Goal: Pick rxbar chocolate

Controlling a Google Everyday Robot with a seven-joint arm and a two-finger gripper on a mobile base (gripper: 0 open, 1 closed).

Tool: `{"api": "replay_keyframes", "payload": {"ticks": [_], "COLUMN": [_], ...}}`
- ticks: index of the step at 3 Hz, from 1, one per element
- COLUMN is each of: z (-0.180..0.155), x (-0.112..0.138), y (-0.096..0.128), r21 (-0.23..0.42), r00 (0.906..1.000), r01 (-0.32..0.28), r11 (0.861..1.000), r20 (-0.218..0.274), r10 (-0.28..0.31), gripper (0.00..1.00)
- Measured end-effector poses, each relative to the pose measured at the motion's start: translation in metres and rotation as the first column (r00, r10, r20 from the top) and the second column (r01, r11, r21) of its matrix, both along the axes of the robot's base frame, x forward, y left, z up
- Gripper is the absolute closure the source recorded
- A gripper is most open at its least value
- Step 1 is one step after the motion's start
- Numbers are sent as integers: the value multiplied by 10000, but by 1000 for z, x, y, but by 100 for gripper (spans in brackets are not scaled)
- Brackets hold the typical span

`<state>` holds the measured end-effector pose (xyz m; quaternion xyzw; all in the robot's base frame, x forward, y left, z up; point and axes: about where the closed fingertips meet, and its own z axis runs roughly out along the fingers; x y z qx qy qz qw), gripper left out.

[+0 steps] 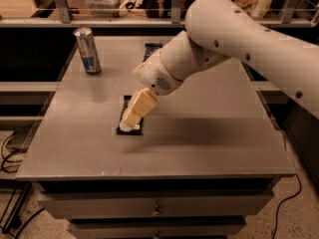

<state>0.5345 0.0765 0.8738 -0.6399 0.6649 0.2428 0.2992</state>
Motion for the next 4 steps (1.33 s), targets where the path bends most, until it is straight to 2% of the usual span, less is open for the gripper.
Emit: {"api": "replay_keyframes", "payload": {"ticks": [1, 2, 3, 4], "z": [-18, -38, -53, -57], "x": [3, 7, 8, 7], "y": [12, 8, 2, -2], "r21": [-701, -1409, -1839, -2067], "r00": [9998, 9999, 9999, 9996], "r01": [-94, 41, 112, 141], "r11": [9975, 9900, 9829, 9783], "r20": [158, 131, -107, -229], "r10": [106, -23, -134, -193], "gripper": [0, 0, 17, 41]}}
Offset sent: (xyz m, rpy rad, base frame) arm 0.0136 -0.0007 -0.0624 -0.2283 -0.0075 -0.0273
